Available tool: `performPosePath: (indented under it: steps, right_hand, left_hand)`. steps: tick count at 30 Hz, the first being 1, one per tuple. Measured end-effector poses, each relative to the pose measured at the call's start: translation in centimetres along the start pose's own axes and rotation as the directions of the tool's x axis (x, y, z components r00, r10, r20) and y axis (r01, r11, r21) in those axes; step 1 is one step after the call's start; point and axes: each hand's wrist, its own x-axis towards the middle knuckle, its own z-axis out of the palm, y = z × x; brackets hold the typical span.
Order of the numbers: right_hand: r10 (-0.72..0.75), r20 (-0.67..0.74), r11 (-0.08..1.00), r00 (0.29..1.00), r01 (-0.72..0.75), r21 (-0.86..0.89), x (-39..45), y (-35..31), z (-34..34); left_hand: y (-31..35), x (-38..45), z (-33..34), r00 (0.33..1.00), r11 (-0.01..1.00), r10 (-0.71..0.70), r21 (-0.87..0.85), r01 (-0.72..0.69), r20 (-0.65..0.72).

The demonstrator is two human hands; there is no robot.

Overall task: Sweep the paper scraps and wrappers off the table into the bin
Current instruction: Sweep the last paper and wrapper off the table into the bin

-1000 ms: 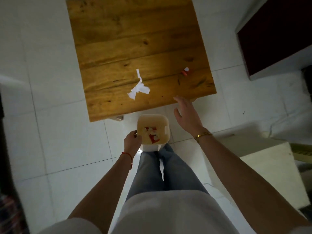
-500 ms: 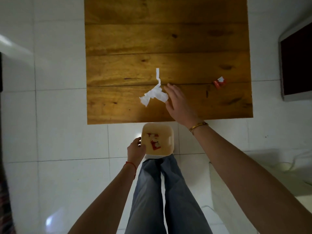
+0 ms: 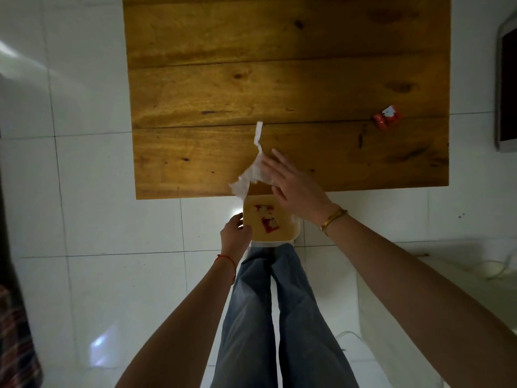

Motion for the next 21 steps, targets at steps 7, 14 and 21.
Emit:
performPosePath:
  steps: [7,14,21]
  right_hand:
    - [-0.112,0.142,0.992,0.984,0.102,0.079,-8.2,-2.0,2.8]
    - [0.206,-0.033,0.954,0.978,-0.193,0.228,-11.9,-3.3,1.6]
    - [0.402,-0.098,0.877,0.911,-0.352,0.328,-13.0,-0.5,-1.2]
  left_hand:
    - [0.1,-2.2,0.0,1.000,0.999,0.021,-0.030,-0.021,0.005]
    - [-0.2,-5.0,-0.1,0.999,0.999,0.033,0.000,-0.033,0.022]
    - [1.3,-7.1,1.9,0.996,0.998,0.047,0.041,-0.050,0.076]
